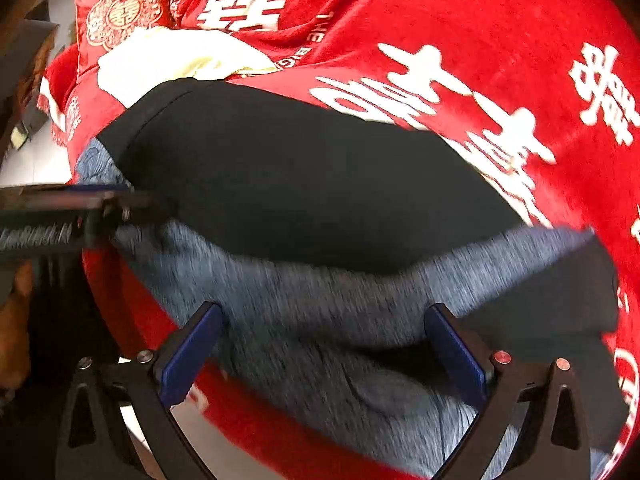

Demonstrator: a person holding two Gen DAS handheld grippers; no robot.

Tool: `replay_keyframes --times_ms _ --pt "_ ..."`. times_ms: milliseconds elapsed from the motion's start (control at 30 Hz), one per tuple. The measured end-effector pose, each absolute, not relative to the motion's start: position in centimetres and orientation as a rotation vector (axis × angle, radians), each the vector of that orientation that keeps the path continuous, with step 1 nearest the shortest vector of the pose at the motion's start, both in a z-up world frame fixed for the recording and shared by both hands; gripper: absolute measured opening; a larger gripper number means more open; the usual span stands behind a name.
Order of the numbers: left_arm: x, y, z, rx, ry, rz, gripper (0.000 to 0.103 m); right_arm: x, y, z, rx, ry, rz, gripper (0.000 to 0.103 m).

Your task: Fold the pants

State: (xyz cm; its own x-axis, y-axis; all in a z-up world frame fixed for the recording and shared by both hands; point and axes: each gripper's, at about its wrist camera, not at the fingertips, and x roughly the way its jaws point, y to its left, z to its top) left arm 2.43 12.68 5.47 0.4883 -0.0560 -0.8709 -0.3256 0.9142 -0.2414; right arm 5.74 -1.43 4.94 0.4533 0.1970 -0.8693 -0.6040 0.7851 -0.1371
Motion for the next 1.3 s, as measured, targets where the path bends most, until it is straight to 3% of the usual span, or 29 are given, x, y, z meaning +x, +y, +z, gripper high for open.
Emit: replay_keyframes --times_ms 200,367,567,733,800,833,867,967,1300 --pt "3.9 9.2 7.4 -0.371 1.061 0.06 0.069 6.8 -9.9 9.6 -0.245 0.914 0.382 0.102" --pt "7.3 3.9 8.0 -0.304 1.081 -0.069 0.069 14.9 -17.1 12.1 -0.075 0.922 0.111 0.102" --pt "9.9 1.1 6.7 -0.265 1.139 -0.08 0.071 24.3 -18.8 10.4 0.1 1.069 -0.085 0.102" --pt "10.0 1.1 6.4 -0.255 1.147 -0.088 0.071 29.3 -16.6 6.2 -0.001 1.218 -0.174 0.102" --pt "9.9 1.2 6.4 -0.259 1.144 -0.093 0.071 29.0 -17.2 5.1 -0.016 1.244 -0.202 0.05" --pt "9.9 1.2 6.4 -0.261 1.142 -0.094 0.071 28.3 -17.8 5.4 0.01 1.224 -0.202 0.042" --pt "9.9 1.2 6.4 -0.265 1.14 -0.094 0.071 27.8 -18.3 5.8 0.033 1.221 -0.187 0.022" --pt "9.9 0.9 6.7 -0.258 1.146 -0.099 0.072 25.2 -20.2 8.1 0.12 1.17 -0.153 0.013" --pt "8.3 -3.3 7.4 -0.203 1.162 -0.285 0.072 9.7 -25.7 14.4 0.313 0.919 -0.195 0.012"
